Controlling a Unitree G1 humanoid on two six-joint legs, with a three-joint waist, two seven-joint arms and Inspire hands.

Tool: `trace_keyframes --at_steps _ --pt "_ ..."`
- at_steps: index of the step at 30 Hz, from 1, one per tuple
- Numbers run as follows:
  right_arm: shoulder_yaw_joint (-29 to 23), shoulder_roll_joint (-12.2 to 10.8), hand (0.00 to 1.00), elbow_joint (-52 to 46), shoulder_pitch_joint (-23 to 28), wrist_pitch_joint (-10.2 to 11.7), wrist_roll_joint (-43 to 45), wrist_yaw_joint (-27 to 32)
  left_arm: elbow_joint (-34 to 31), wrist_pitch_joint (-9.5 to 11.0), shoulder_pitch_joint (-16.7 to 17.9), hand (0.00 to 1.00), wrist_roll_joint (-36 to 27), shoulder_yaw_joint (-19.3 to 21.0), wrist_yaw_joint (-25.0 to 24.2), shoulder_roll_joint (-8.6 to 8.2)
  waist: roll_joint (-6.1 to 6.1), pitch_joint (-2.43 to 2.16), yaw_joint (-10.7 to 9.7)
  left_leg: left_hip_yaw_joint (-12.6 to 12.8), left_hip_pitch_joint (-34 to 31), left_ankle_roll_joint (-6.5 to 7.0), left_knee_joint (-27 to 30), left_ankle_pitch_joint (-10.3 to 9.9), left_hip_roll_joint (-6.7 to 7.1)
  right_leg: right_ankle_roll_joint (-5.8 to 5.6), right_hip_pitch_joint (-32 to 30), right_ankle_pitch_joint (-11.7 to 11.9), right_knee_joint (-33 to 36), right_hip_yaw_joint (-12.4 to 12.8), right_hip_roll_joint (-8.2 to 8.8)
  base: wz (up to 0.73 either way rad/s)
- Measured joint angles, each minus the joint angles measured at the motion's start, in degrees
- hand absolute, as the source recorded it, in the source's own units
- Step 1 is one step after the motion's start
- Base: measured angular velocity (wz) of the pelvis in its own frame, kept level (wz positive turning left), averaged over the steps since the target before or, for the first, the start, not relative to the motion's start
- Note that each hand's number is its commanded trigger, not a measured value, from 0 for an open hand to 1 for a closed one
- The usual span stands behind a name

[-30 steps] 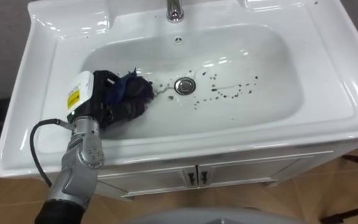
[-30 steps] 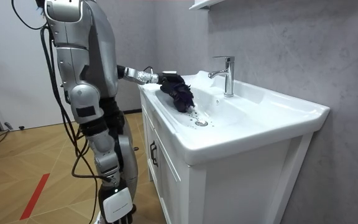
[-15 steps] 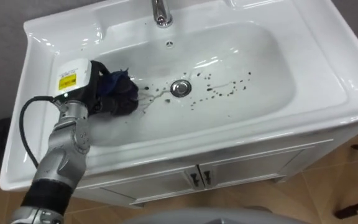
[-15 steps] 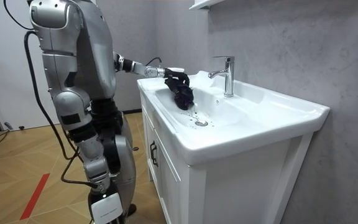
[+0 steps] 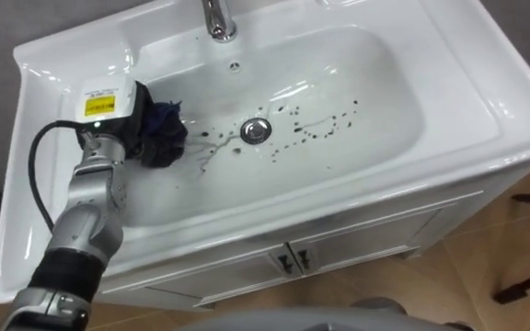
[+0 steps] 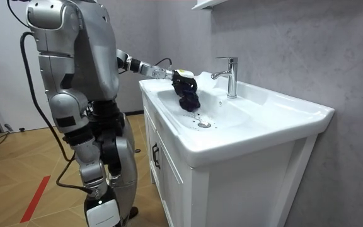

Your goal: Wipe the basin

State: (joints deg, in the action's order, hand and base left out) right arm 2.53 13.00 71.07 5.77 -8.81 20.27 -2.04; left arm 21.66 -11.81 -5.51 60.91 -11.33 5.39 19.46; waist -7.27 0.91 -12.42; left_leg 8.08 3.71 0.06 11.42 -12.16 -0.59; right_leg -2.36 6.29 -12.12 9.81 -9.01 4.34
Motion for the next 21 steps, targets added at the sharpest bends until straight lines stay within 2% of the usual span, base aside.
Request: trace_keyframes --at_steps 5,8,11,13,18,21 --pt "0.1 0.4 0.00 0.0 0.1 0.1 -0.1 0.1 0.5 -0.2 0.0 1.00 0.0 -2.5 -1.4 -0.02 -0.02 -0.01 -0.6 1.2 -0.1 0.01 0.0 0.0 -0.07 -0.03 -0.7 0.0 0.1 1.1 0.00 -0.10" --pt "0.0 0.6 0.00 0.0 0.0 0.7 0.0 0.2 2.0 -0.4 -0.3 1.00 0.0 -3.9 -1.4 -0.09 -0.13 -0.01 -2.0 1.3 0.0 0.00 -0.1 0.0 -0.08 -0.02 -0.6 0.0 0.0 1.0 -0.02 0.00" --pt "0.0 1.1 0.00 0.1 -0.2 0.9 0.1 0.2 5.8 -0.4 -2.5 1.00 -0.1 -7.0 -1.3 -0.63 -0.69 0.20 -3.1 1.5 -0.1 0.00 -0.2 0.0 -0.08 -0.02 -0.5 0.0 0.0 1.1 -0.02 -0.02" --pt "0.0 1.4 0.00 0.0 -0.6 0.6 0.1 0.1 8.0 -0.4 -3.4 1.00 0.0 -8.1 -0.8 -1.49 -0.89 0.15 -3.0 3.0 -0.3 0.00 -0.3 0.0 -0.24 -0.01 -1.6 0.0 0.2 1.8 -0.07 -0.16" --pt "0.0 2.5 0.00 -0.2 -0.8 0.3 0.1 -0.1 9.9 -0.7 -4.0 1.00 -0.1 -8.1 0.6 -2.10 -1.10 -0.02 -3.5 3.9 -1.2 0.01 -0.2 0.0 -0.27 -0.03 -3.2 0.0 1.0 2.1 0.01 -0.09" --pt "-0.3 3.0 0.00 -2.6 -0.2 -0.6 0.1 0.0 10.9 -0.9 -4.1 1.00 -0.2 -8.3 1.2 -2.18 -1.10 -0.03 -3.7 4.2 -1.4 0.01 -0.4 0.0 -0.27 -0.03 -3.4 0.0 1.0 2.1 0.01 0.00"
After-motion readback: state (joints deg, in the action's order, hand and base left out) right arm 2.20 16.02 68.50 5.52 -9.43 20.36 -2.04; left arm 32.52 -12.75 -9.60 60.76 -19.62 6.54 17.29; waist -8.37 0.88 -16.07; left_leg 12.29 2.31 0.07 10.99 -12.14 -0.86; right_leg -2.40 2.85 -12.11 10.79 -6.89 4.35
